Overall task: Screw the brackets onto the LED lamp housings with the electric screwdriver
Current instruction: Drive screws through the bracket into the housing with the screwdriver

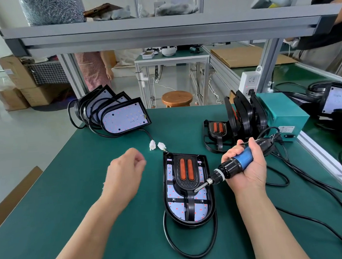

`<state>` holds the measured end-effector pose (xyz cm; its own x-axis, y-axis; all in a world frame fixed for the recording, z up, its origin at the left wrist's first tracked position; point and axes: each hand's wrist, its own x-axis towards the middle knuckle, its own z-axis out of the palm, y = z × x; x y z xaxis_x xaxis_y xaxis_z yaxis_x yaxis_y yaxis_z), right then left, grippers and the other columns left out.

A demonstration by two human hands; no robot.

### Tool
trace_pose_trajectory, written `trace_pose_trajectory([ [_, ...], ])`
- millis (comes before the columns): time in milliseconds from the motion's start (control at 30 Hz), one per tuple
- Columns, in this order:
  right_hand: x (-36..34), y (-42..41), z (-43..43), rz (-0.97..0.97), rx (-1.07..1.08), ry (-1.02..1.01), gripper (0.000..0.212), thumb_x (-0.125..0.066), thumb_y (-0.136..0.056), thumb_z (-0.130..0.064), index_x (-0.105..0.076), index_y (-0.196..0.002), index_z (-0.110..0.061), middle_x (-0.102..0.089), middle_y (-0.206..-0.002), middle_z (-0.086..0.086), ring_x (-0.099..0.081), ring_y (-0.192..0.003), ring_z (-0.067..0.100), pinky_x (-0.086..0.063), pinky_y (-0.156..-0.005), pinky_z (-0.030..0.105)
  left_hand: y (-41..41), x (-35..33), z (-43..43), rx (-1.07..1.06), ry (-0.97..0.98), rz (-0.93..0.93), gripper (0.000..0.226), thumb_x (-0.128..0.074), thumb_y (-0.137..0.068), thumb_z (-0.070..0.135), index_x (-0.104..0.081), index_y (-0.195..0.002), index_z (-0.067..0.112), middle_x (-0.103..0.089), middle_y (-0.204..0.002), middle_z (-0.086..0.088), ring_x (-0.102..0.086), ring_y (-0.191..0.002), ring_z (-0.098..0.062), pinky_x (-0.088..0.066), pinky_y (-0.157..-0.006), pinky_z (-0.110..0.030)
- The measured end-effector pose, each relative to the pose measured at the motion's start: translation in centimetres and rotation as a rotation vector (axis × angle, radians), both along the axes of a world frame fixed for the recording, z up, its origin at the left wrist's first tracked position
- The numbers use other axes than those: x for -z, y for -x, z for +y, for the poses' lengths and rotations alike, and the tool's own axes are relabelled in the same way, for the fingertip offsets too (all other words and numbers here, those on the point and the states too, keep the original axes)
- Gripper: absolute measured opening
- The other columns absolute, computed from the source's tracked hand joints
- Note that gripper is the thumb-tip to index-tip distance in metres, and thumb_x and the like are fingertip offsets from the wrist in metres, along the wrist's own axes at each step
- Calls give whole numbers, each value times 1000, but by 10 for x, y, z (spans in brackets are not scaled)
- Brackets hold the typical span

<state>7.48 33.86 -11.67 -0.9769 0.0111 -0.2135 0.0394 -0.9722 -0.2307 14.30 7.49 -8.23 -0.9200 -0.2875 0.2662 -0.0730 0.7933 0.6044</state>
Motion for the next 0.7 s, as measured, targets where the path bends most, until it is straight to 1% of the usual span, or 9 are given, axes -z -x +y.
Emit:
trace_pose_trajectory([
  [33, 0, 0, 0, -5, 1, 8, 22, -73, -83, -31, -60, -89, -14, -51, -67, -9, -52, -55, 3, -47, -56, 16, -5, -7, 13, 74, -129, 26, 14, -66, -89, 15, -66, -79, 24, -67, -70, 7, -58, -65, -7, -48, -65, -23],
  [67, 0, 0, 0, -11, 0, 19, 22, -73, -83, -32, -60, -89, -14, -52, -67, -9, -53, -55, 3, -47, -58, 15, -10, -14, 26, 160, -240, 21, 16, -71, -85, 13, -70, -75, 25, -68, -68, 7, -56, -61, -2, -46, -62, -15],
  [100, 0, 0, 1, -17, 0, 34, 23, -73, -84, -32, -61, -89, -14, -52, -67, -9, -53, -55, 4, -47, -59, 15, -14, -17, 38, 245, -331, -8, 17, -74, -83, 10, -74, -74, 25, -70, -69, 7, -56, -60, 0, -45, -62, -12],
  [167, -1, 0, 3, -25, 8, 60, 24, -73, -84, -33, -60, -91, -14, -53, -67, -8, -53, -56, 4, -47, -60, 14, -22, -17, 57, 371, -430, -82, 20, -75, -83, 6, -77, -77, 25, -73, -71, 5, -60, -64, -4, -48, -66, -14],
  [300, -2, 2, 9, -19, 46, 89, 24, -71, -86, -33, -60, -90, -13, -52, -67, -9, -53, -55, 5, -48, -56, 16, -32, -6, 75, 401, -473, -117, 27, -73, -84, -1, -77, -80, 25, -72, -72, 2, -60, -64, -5, -50, -66, -17],
  [367, -2, 1, 11, -19, 55, 101, 24, -70, -89, -34, -60, -89, -13, -53, -67, -9, -54, -54, 5, -48, -56, 16, -35, -1, 80, 383, -498, -98, 31, -72, -84, -2, -75, -81, 29, -70, -73, 2, -58, -64, -6, -50, -66, -18],
  [467, -1, 2, 13, -24, 59, 113, 24, -72, -88, -34, -61, -89, -12, -53, -67, -9, -53, -55, 5, -48, -58, 16, -36, 1, 85, 352, -517, -70, 36, -73, -83, 0, -72, -83, 36, -70, -73, 7, -58, -65, -6, -48, -64, -14],
  [567, 0, 2, 11, -30, 53, 112, 23, -71, -89, -34, -61, -90, -13, -53, -68, -9, -53, -57, 4, -47, -60, 15, -36, 1, 88, 335, -550, -55, 35, -74, -82, 1, -72, -82, 35, -70, -74, 8, -59, -66, -4, -48, -65, -12],
  [700, 0, 1, 11, -35, 53, 112, 23, -71, -89, -33, -61, -91, -13, -53, -69, -9, -53, -58, 4, -46, -60, 15, -36, 1, 91, 322, -586, -45, 34, -74, -82, 1, -72, -83, 34, -71, -75, 6, -59, -67, -5, -50, -67, -15],
])
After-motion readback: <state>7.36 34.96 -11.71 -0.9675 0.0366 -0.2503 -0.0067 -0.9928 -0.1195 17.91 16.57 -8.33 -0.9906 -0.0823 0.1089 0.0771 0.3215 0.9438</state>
